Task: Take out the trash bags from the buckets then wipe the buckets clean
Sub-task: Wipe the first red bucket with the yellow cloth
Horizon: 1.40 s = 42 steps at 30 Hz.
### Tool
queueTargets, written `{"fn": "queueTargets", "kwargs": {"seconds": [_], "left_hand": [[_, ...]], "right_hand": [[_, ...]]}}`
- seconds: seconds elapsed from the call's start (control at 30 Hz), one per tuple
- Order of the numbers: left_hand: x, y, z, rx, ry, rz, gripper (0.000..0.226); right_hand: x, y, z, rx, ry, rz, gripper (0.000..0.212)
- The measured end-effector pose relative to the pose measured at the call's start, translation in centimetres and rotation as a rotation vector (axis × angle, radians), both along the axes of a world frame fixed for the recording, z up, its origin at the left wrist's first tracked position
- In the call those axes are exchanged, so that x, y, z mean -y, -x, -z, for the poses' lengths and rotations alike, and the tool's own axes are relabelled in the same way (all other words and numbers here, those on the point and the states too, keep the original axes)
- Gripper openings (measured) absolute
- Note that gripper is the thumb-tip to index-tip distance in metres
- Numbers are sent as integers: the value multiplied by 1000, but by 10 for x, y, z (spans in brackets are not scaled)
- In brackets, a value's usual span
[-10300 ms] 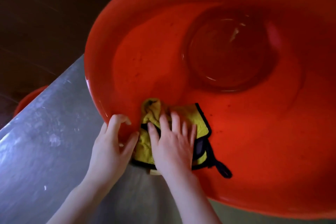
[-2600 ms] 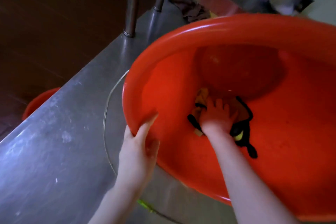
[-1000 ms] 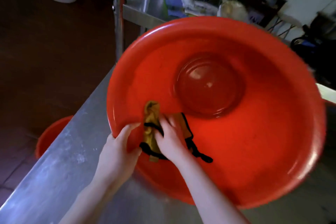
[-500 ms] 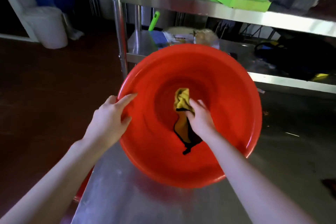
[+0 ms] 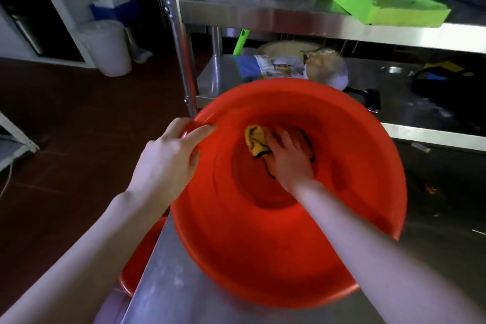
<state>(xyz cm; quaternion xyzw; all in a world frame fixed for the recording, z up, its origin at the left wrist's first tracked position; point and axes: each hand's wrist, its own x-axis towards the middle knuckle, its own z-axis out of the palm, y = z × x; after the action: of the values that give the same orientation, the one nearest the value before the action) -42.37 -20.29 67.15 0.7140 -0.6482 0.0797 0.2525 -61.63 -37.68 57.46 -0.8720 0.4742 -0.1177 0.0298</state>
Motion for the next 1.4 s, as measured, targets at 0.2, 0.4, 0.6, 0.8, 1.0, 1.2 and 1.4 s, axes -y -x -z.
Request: {"fn": "queueTargets", "kwargs": {"seconds": [0.2, 0.4, 0.6, 0.8, 1.0, 1.2, 1.4], "left_hand": [[13, 8, 12, -27, 182, -8, 39], [19, 10, 20, -64, 114, 96, 59], [14, 13, 18, 91, -78, -59, 85], [29, 3, -3, 61, -52, -59, 81], [43, -6, -8, 62, -24, -116, 82], [41, -5, -1, 80, -36, -159, 87], [37, -4, 0, 58, -62, -208, 94]], "right_hand": [[14, 2, 63, -317, -322, -139, 58], [13, 3, 92, -310, -277, -150, 62], [12, -3, 96, -286, -194, -162, 59], [-16, -29, 104, -298, -275, -347, 54], [-9, -54, 101, -298, -278, -425, 52], [-1, -77, 101, -321, -263, -355, 57], [25, -95, 86, -392, -117, -296, 58]]}}
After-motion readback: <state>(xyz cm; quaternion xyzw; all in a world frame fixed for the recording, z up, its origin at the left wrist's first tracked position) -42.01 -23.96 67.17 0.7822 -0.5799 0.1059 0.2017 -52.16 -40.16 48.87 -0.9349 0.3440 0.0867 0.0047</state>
